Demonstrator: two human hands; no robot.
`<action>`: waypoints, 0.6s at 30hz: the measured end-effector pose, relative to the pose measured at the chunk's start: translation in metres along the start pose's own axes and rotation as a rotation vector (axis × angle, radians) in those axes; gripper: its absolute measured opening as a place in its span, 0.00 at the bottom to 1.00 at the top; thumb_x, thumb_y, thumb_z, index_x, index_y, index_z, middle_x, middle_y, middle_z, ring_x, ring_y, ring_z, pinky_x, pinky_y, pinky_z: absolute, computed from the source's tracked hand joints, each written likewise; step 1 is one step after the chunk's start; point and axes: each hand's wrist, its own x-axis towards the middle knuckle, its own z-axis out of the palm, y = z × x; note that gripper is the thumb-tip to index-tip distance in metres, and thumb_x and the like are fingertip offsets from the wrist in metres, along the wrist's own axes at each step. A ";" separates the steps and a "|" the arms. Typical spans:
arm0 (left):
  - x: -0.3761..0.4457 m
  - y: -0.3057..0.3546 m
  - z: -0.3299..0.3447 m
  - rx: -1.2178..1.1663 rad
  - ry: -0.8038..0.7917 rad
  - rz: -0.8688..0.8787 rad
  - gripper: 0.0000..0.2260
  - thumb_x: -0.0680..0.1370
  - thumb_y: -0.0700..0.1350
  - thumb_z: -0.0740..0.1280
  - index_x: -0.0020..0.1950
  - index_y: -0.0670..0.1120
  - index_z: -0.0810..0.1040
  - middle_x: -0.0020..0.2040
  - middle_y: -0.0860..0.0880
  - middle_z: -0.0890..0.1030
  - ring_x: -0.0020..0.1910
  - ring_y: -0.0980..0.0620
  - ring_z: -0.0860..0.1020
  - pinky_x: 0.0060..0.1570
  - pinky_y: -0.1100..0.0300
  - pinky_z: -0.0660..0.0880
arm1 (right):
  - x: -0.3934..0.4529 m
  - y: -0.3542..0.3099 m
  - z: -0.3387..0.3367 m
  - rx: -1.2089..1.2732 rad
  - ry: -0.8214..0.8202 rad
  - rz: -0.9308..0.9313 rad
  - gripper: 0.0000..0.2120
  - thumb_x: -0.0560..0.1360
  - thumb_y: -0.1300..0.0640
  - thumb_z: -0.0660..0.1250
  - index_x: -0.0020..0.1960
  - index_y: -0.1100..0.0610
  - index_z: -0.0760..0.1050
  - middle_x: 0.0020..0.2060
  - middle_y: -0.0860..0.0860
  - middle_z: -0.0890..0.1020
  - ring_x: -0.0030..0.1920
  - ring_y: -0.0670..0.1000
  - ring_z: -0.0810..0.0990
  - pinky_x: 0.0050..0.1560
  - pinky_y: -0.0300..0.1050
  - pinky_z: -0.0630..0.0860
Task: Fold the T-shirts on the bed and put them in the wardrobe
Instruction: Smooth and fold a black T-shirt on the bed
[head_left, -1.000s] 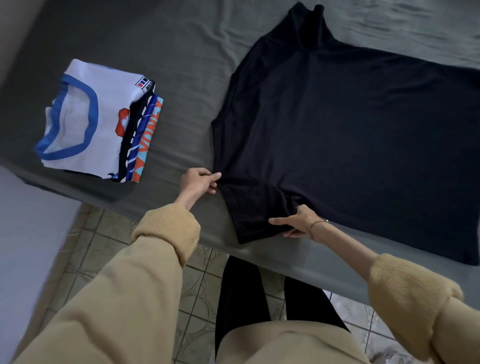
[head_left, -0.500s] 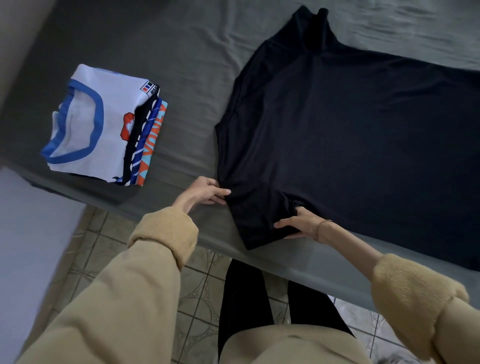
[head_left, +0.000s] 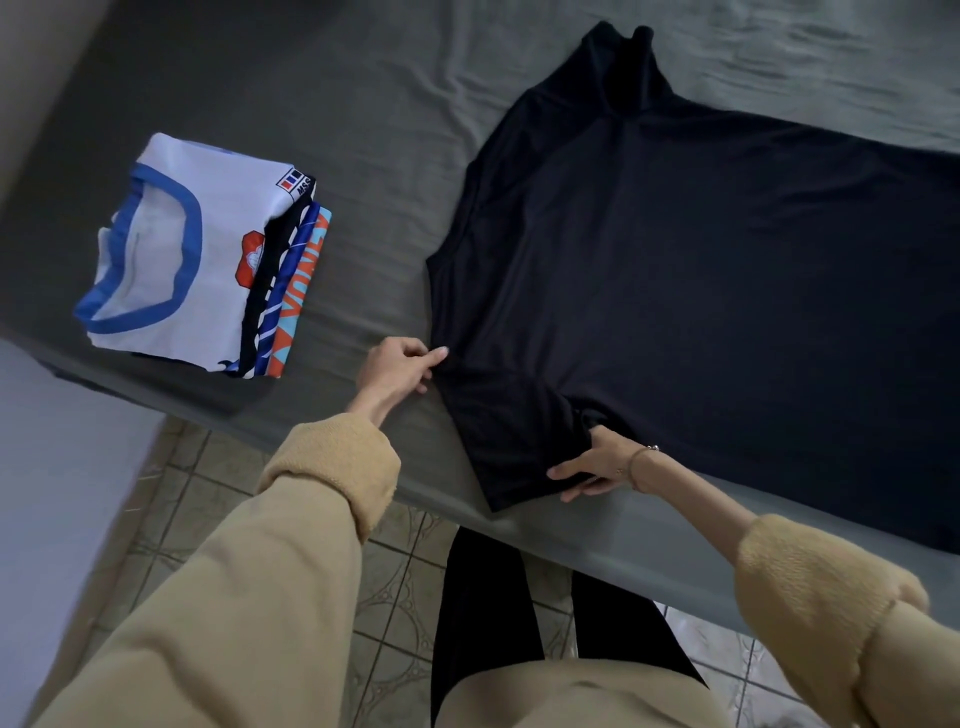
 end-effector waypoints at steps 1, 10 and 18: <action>0.000 0.000 0.000 0.031 0.014 -0.001 0.13 0.76 0.54 0.68 0.34 0.50 0.77 0.32 0.54 0.80 0.29 0.54 0.80 0.49 0.56 0.76 | -0.001 -0.002 -0.001 -0.049 -0.026 0.024 0.14 0.71 0.57 0.73 0.49 0.60 0.71 0.39 0.51 0.84 0.34 0.44 0.84 0.30 0.33 0.74; 0.012 0.012 -0.002 -0.080 0.152 -0.034 0.14 0.76 0.55 0.66 0.35 0.49 0.77 0.33 0.54 0.80 0.29 0.55 0.79 0.46 0.58 0.77 | -0.012 -0.028 -0.041 -0.209 0.137 0.071 0.22 0.71 0.42 0.69 0.47 0.63 0.74 0.34 0.57 0.84 0.36 0.52 0.85 0.31 0.38 0.76; 0.039 0.033 -0.004 -0.088 0.146 -0.050 0.16 0.74 0.58 0.68 0.38 0.46 0.78 0.37 0.48 0.81 0.43 0.46 0.81 0.47 0.55 0.75 | -0.019 -0.061 -0.082 -0.368 0.244 0.020 0.21 0.74 0.42 0.65 0.41 0.61 0.81 0.35 0.53 0.85 0.32 0.48 0.83 0.30 0.36 0.70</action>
